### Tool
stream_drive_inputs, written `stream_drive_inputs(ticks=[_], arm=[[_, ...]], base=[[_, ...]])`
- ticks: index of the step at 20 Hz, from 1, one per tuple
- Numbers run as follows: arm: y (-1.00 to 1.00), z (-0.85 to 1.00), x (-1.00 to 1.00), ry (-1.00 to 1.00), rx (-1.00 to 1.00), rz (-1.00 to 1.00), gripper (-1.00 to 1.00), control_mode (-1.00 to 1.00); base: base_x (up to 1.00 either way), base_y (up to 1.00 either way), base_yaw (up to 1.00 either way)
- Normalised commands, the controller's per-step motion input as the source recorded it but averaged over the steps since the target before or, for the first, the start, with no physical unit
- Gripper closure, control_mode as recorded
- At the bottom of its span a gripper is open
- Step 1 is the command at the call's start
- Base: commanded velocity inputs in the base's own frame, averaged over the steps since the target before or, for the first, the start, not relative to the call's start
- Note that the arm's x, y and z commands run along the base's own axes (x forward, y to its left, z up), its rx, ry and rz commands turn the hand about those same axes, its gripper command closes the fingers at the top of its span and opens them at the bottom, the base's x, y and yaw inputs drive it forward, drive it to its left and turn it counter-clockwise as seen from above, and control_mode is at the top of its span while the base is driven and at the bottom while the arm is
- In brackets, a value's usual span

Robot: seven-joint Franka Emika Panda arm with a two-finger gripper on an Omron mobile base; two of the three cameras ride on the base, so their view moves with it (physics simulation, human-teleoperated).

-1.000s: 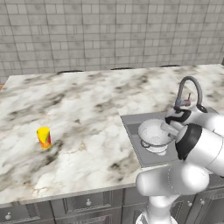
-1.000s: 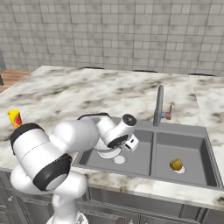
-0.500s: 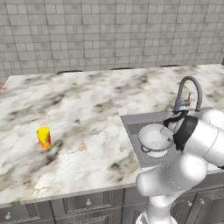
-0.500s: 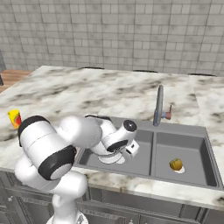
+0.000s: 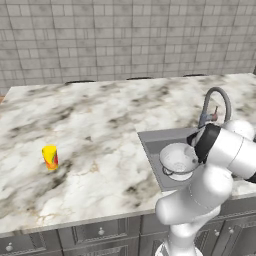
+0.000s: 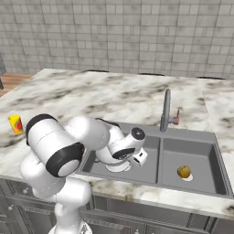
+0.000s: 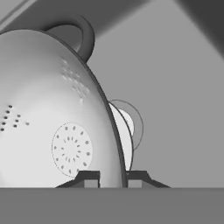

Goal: Pick the cup and colander and place them in the sink. Then turn on the water.

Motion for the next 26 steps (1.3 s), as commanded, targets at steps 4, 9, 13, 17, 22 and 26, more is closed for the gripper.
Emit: stream_drive_inputs(ticks=[4,9,13,17,22,26], arm=[[-0.01,-0.21,0.16,0.0,0.0,0.0,1.0,-1.0],[0.0,-0.21,0.22,0.0,0.0,0.0,1.0,-1.0],[0.0,-0.13,0.27,0.0,0.0,0.0,1.0,-1.0],[0.0,-0.15,0.21,0.0,0.0,0.0,1.0,-1.0],[0.0,-0.21,0.14,-0.01,0.0,0.0,1.0,-1.0],[0.0,-0.3,0.06,-0.08,-0.02,0.0,1.0,-1.0]], base=[[0.0,0.0,0.0],[0.0,0.0,0.0],[0.0,0.0,0.0],[0.0,0.0,0.0],[0.0,0.0,0.0],[0.0,0.0,0.0]])
